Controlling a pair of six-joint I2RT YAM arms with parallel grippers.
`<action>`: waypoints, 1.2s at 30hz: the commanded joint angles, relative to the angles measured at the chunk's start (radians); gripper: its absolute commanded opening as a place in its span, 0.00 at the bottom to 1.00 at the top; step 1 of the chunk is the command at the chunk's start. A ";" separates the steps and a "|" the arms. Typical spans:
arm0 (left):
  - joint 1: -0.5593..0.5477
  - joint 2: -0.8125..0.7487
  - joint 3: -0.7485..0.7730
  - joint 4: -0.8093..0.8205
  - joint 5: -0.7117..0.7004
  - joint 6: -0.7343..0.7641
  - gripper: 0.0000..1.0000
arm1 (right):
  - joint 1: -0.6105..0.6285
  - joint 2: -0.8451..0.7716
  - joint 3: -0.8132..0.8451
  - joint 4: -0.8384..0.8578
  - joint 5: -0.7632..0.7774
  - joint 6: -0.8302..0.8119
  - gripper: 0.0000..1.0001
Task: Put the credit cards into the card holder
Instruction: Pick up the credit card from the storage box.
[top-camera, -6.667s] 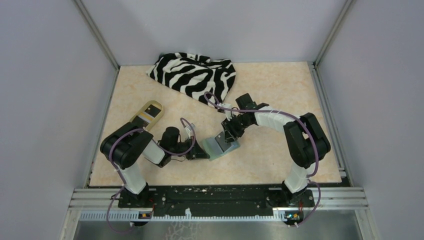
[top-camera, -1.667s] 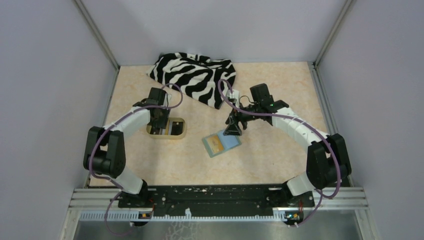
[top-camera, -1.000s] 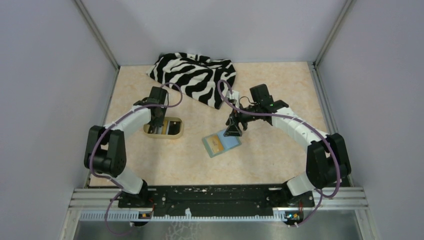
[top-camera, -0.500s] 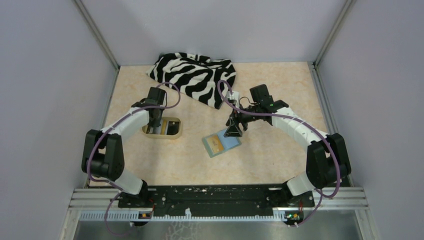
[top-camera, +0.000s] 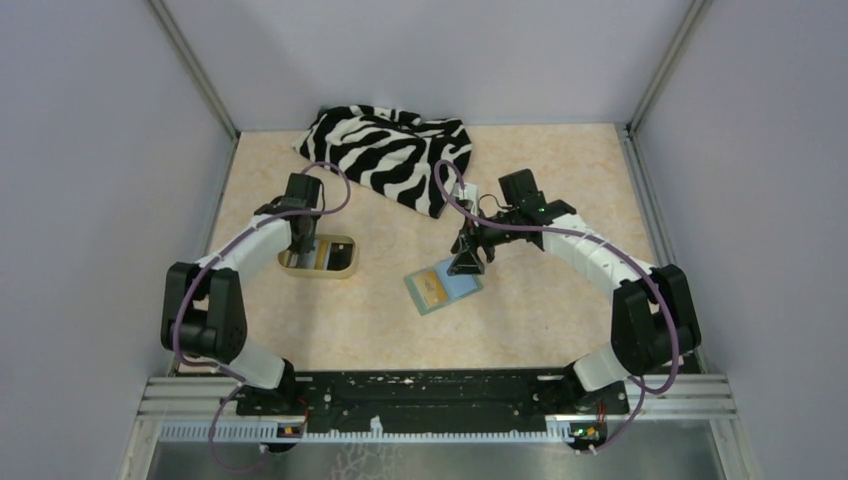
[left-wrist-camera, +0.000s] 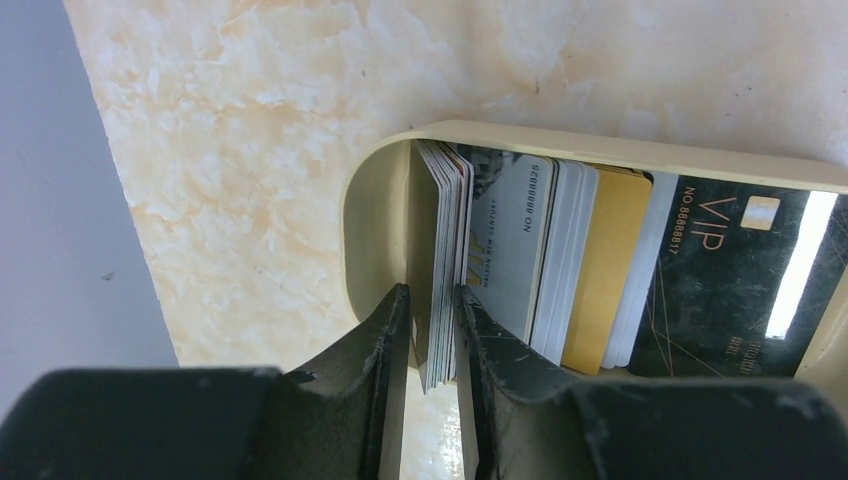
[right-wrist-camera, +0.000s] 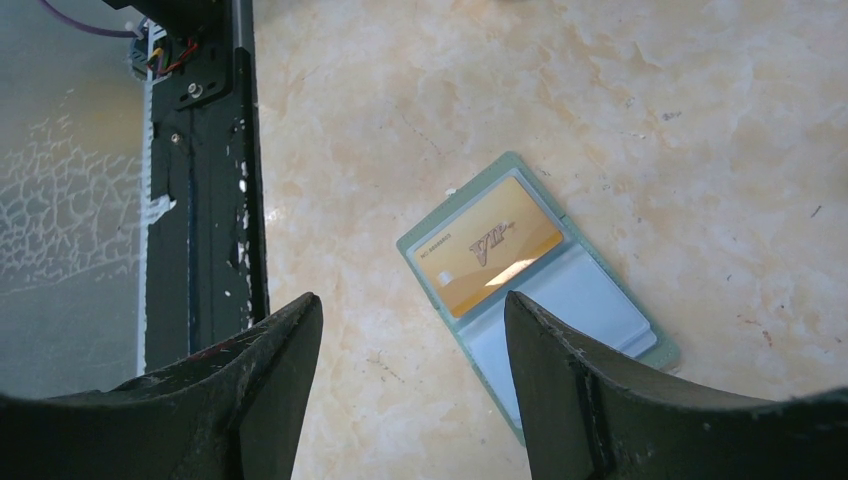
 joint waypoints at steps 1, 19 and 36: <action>0.026 -0.034 -0.007 -0.002 0.013 -0.014 0.29 | 0.003 0.010 0.031 0.009 -0.035 -0.018 0.67; 0.107 -0.042 -0.003 -0.006 0.103 -0.031 0.27 | 0.013 0.016 0.030 0.006 -0.044 -0.017 0.67; 0.177 -0.034 0.013 -0.011 0.395 -0.025 0.00 | 0.015 0.019 0.030 0.004 -0.046 -0.018 0.67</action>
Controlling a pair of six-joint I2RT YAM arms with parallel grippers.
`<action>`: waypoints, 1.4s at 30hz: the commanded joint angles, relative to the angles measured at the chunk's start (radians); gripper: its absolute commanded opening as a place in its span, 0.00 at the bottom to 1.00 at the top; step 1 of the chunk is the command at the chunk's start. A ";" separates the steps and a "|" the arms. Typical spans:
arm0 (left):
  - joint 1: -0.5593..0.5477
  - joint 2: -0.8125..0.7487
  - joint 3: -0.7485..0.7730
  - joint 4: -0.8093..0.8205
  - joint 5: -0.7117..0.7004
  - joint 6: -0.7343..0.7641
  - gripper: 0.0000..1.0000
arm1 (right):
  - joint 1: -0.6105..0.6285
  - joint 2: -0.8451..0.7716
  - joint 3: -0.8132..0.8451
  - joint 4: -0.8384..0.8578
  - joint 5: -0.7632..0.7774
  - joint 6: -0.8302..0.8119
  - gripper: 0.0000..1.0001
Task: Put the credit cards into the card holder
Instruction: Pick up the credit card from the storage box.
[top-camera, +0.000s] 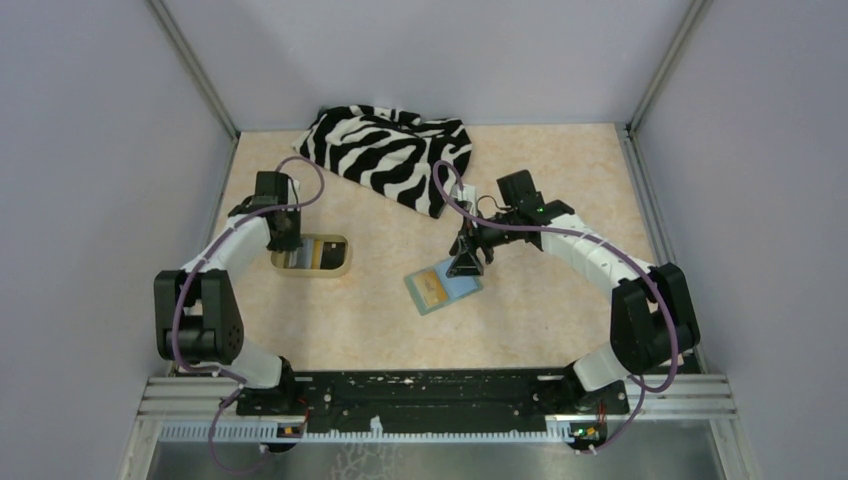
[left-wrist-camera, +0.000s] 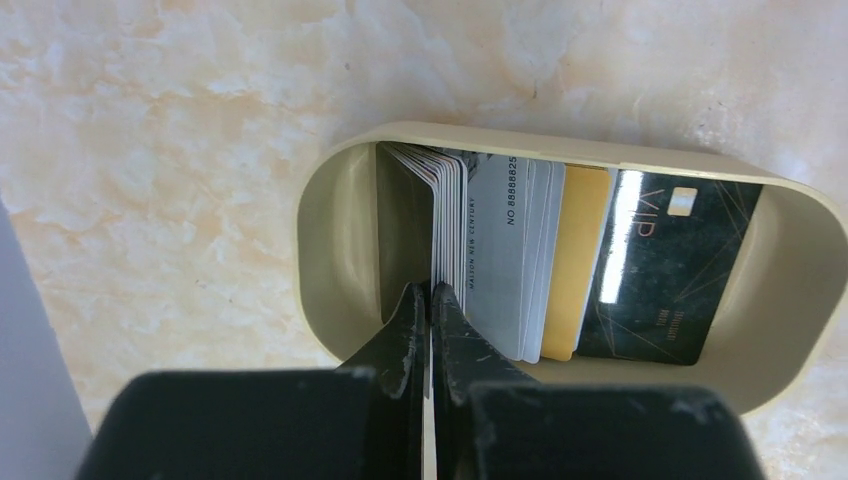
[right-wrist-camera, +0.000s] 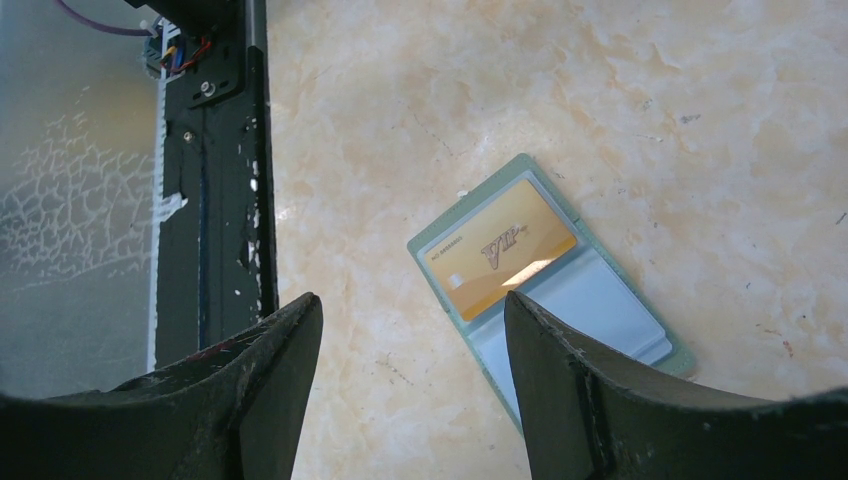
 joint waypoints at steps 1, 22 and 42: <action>0.006 -0.005 0.013 -0.012 0.134 0.004 0.00 | 0.006 0.008 0.031 0.008 -0.030 -0.018 0.67; 0.010 -0.032 0.005 0.000 0.206 -0.022 0.00 | 0.031 0.052 0.040 -0.007 -0.010 -0.033 0.67; 0.070 0.065 0.019 -0.051 0.076 -0.096 0.14 | 0.055 0.071 0.050 -0.032 -0.010 -0.049 0.67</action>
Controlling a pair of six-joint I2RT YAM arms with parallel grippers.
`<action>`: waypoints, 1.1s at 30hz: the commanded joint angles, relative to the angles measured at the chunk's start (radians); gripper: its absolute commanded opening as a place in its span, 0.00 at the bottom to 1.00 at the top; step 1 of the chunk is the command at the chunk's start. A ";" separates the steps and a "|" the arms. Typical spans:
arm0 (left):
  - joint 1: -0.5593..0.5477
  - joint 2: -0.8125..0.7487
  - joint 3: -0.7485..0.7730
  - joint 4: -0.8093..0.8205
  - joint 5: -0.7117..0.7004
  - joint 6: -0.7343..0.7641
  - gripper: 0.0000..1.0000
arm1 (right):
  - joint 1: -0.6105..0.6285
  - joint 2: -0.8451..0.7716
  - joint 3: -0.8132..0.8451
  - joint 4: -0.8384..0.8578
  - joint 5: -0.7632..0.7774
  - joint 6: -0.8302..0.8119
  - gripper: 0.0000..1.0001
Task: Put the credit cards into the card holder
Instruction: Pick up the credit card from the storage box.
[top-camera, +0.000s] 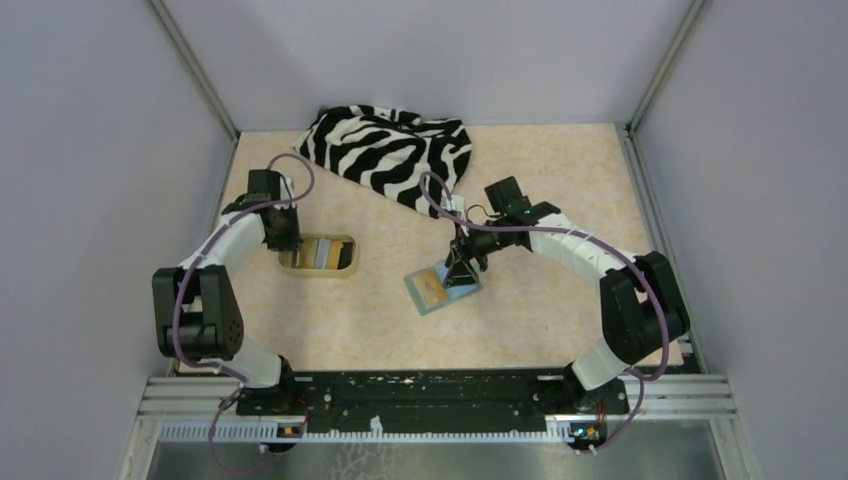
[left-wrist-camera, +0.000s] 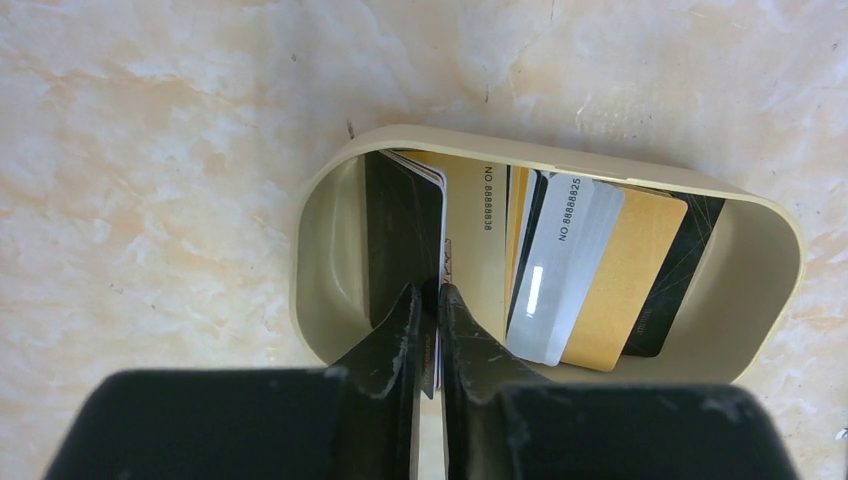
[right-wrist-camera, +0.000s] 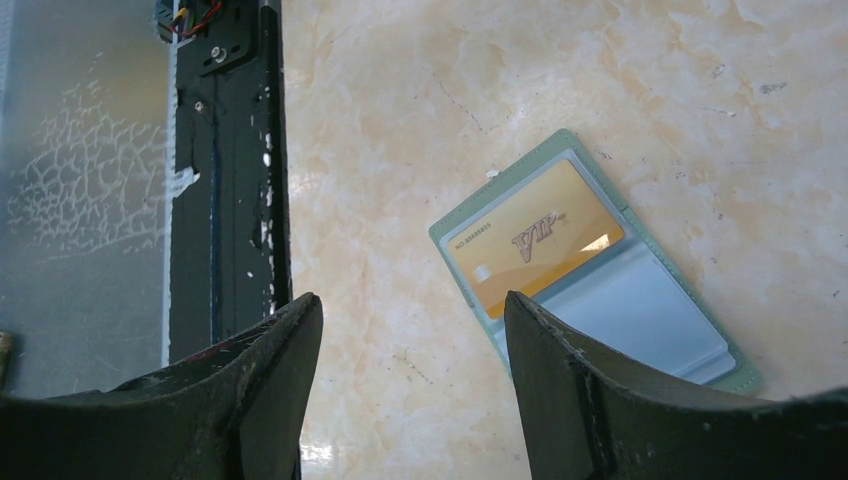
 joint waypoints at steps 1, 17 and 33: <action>0.013 0.049 -0.006 -0.035 -0.078 -0.017 0.15 | 0.010 0.006 0.049 0.005 -0.019 -0.022 0.67; 0.011 0.010 0.001 -0.046 -0.181 -0.026 0.08 | 0.020 0.017 0.056 -0.006 -0.016 -0.030 0.67; 0.011 -0.010 -0.001 -0.048 -0.031 -0.005 0.00 | 0.036 0.034 0.060 0.001 -0.037 -0.020 0.66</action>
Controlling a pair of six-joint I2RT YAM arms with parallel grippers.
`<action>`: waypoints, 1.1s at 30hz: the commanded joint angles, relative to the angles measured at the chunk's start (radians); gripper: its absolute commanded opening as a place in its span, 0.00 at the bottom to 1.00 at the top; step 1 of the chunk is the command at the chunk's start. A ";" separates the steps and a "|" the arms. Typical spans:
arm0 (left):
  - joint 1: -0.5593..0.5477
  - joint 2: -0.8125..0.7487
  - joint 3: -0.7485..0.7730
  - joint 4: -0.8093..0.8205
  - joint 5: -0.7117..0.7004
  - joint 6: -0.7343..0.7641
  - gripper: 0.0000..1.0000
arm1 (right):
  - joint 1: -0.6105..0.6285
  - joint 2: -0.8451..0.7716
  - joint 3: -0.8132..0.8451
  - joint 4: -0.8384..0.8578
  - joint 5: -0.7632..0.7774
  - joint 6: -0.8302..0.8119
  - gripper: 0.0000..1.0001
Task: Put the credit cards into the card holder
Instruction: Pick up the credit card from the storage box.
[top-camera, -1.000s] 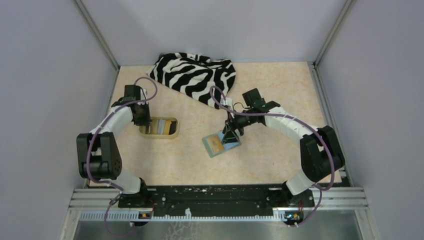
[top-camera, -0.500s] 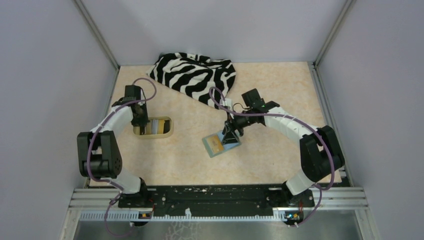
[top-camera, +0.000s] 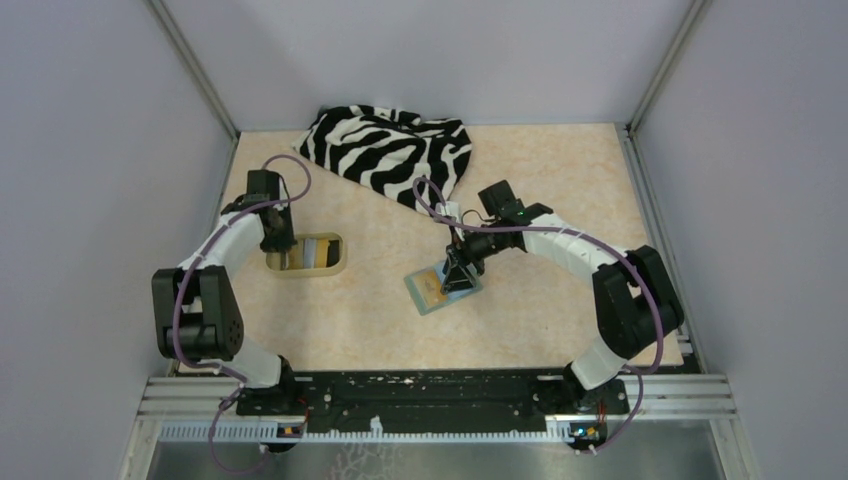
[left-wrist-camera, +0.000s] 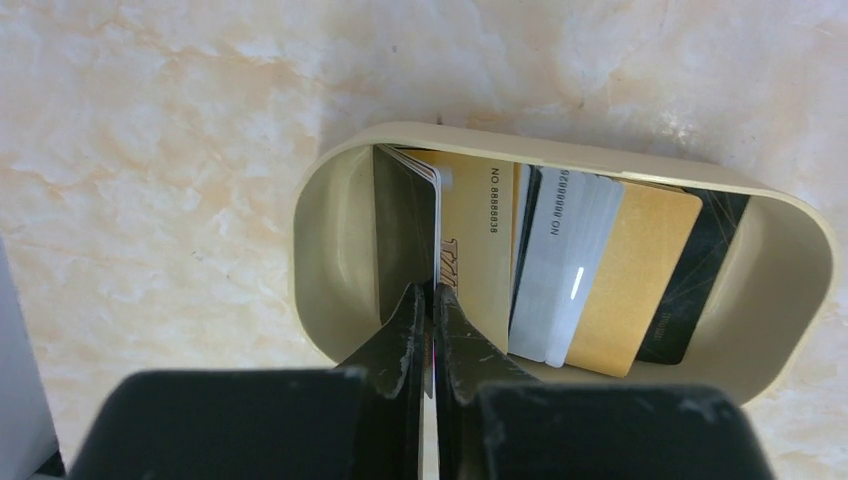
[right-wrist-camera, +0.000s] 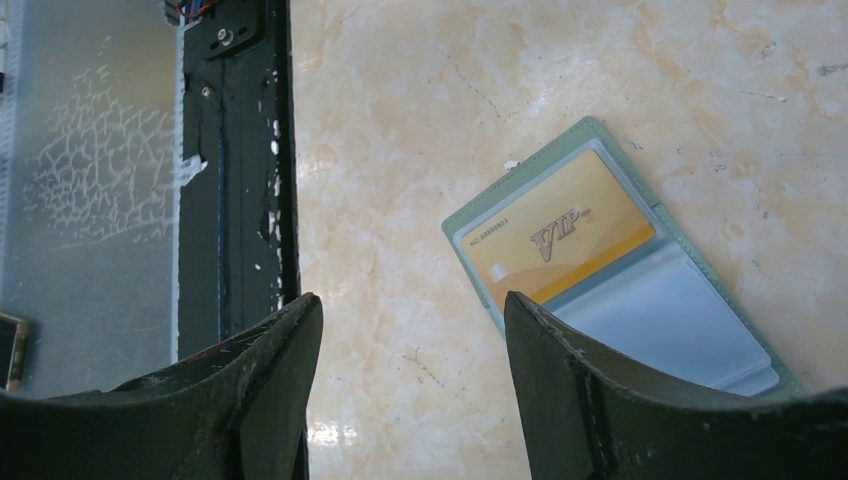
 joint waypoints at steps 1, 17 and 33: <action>0.009 -0.008 -0.003 -0.028 0.146 0.014 0.00 | 0.010 -0.003 0.058 0.017 -0.039 -0.011 0.66; 0.009 0.062 0.004 -0.014 0.529 0.023 0.00 | 0.018 0.008 0.058 0.026 -0.034 0.000 0.66; -0.010 0.098 -0.023 0.045 0.743 -0.046 0.00 | 0.127 0.159 0.182 0.488 0.106 0.592 0.63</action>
